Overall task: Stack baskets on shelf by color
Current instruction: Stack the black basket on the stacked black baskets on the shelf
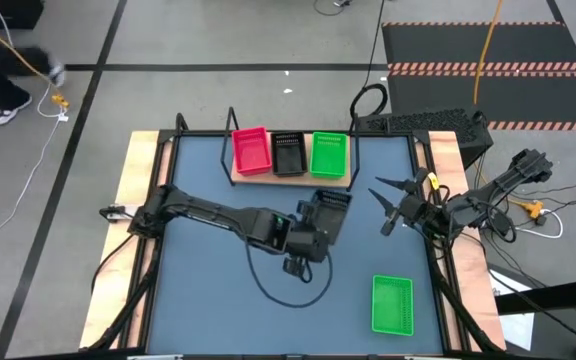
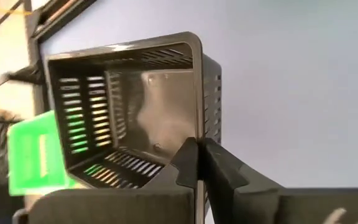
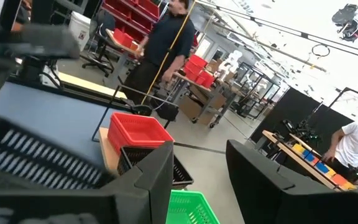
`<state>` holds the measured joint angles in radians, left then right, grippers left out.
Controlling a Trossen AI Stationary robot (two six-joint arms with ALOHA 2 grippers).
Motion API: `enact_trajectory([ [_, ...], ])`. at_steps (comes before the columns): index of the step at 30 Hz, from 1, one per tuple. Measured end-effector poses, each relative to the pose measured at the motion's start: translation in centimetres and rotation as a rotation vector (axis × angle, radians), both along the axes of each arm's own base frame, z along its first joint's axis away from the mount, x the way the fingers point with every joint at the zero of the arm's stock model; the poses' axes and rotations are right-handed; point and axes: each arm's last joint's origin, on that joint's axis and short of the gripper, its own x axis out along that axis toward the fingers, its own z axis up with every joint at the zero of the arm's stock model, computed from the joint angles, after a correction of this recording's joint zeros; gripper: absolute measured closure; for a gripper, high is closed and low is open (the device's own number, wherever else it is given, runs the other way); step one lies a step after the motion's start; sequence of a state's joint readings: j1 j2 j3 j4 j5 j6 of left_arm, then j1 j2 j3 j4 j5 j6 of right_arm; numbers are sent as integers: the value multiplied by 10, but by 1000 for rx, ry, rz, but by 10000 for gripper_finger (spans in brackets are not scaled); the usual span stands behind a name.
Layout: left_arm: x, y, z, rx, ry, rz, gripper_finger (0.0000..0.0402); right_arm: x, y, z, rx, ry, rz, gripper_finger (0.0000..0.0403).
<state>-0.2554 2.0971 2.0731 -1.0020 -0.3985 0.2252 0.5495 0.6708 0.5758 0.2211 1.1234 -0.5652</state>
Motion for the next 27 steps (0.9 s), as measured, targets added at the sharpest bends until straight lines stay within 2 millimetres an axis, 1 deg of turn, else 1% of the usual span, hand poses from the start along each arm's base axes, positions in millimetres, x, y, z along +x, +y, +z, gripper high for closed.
enact_trajectory([
  [5, -17, 4, 14, 75, 20, 84, 394, 0, 0, 1, 6, -10, 1, 261],
  [8, -26, 17, 24, 91, 8, 181, 393, 0, 0, 1, 8, -13, 1, 261],
  [11, -27, 43, 29, 116, -18, 314, 389, 0, 0, 1, 8, -13, 1, 261],
  [14, -23, 75, 28, 129, -22, 401, 395, 0, 0, 1, 8, -12, 1, 261],
  [17, -19, 111, 21, 134, -10, 479, 389, 0, 0, 1, 8, -12, 1, 261],
  [21, -21, 154, 10, 142, 31, 571, 382, 0, 0, 1, 5, -9, 0, 261],
  [24, -24, 177, 0, 86, 65, 600, 393, 0, 0, 1, -7, -1, -1, 261],
  [27, -25, 192, -13, 21, 84, 602, 393, 0, 0, 1, -14, 4, -2, 261],
])
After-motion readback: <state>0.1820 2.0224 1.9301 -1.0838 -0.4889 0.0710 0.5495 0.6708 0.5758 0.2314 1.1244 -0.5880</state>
